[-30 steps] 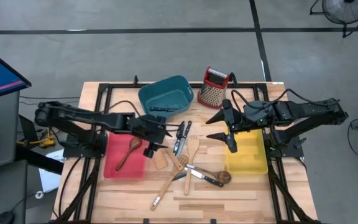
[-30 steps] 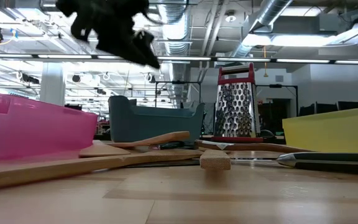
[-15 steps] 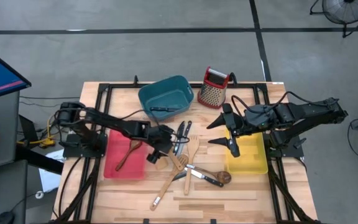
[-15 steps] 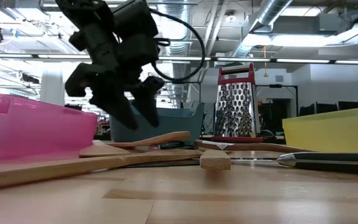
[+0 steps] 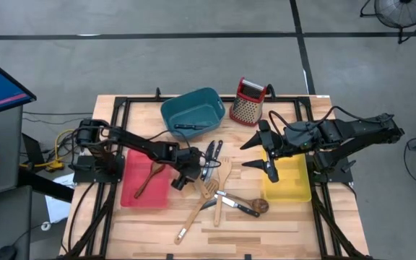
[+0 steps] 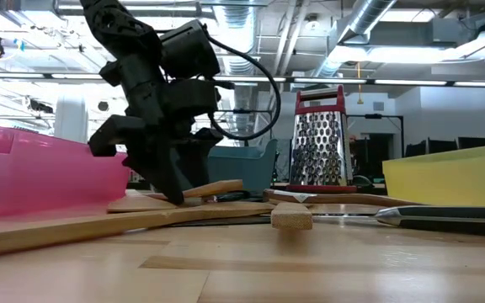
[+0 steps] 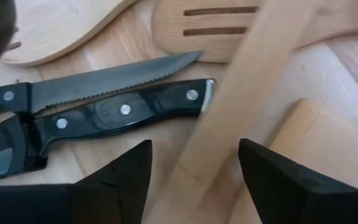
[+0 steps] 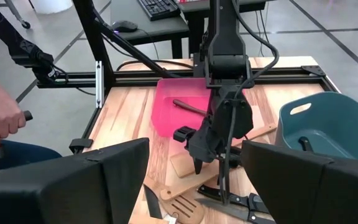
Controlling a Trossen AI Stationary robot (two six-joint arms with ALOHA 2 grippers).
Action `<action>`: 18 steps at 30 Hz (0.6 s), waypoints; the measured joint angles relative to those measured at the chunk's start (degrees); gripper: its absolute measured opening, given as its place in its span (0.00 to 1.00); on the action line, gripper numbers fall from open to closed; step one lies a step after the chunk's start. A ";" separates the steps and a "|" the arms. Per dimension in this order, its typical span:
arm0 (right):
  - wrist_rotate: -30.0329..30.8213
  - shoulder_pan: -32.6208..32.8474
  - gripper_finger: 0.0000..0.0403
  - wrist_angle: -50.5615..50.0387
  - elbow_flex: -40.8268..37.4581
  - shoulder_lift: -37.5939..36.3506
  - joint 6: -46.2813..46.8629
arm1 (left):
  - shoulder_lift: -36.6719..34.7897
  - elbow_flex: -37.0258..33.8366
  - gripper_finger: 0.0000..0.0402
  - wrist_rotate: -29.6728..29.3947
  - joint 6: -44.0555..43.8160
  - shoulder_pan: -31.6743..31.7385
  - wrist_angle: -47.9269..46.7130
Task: Pick & Place Kitchen Items
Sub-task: Put the brown spatula into the yellow bin
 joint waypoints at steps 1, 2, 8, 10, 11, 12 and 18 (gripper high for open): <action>0.01 0.00 0.66 0.00 -0.01 0.00 0.00 | 0.00 0.00 0.52 -0.02 -0.02 0.16 -0.07; 0.01 0.00 0.66 0.00 -0.02 0.00 0.00 | 0.00 0.00 0.49 -0.02 -0.04 0.35 -0.10; 0.04 0.00 0.66 0.00 0.00 0.00 0.00 | 0.00 0.00 0.32 -0.04 0.12 0.83 -0.02; 0.06 0.00 0.66 0.00 0.00 0.00 0.00 | 0.00 0.00 0.26 -0.04 0.18 0.83 -0.01; 0.08 0.00 0.66 0.00 0.00 0.00 0.00 | 0.00 0.00 0.24 -0.03 0.10 0.83 -0.01; 0.08 0.00 0.66 0.00 -0.02 0.00 0.00 | -0.02 0.00 0.21 -0.04 0.12 0.83 0.01; 0.10 0.00 0.66 0.02 0.00 0.00 0.02 | -0.04 0.07 0.10 -0.02 0.13 0.83 0.19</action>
